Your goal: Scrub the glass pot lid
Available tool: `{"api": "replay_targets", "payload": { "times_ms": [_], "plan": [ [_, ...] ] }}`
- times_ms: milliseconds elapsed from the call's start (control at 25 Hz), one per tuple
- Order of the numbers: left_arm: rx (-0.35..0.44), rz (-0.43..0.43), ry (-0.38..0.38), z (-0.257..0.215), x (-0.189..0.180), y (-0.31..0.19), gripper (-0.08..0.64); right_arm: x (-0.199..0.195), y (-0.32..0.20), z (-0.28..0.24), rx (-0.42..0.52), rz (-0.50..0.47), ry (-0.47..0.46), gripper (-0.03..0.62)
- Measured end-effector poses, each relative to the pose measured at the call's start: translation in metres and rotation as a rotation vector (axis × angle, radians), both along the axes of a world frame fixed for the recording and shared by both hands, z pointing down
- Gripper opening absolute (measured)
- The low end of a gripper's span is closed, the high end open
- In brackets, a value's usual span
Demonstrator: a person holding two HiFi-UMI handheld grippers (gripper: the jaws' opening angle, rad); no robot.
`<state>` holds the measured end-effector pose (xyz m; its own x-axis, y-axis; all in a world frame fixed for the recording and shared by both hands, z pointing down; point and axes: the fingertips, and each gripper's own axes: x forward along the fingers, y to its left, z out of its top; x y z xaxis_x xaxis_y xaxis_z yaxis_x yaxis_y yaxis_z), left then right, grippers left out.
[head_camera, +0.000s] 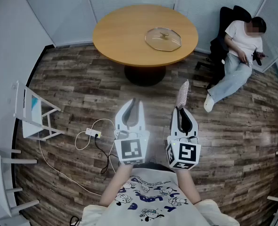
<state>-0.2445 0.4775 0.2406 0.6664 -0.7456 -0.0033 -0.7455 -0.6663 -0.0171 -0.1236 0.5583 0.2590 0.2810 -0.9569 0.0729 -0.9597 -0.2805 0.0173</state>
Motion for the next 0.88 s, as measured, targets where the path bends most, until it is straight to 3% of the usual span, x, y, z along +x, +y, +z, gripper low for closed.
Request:
{"api": "replay_targets", "payload": {
  "times_ms": [880],
  "plan": [
    [-0.033,-0.026,0.002,0.016,0.014,0.008,0.055,0.025,0.01,0.014,-0.003,-0.018,-0.051,0.046]
  ]
}}
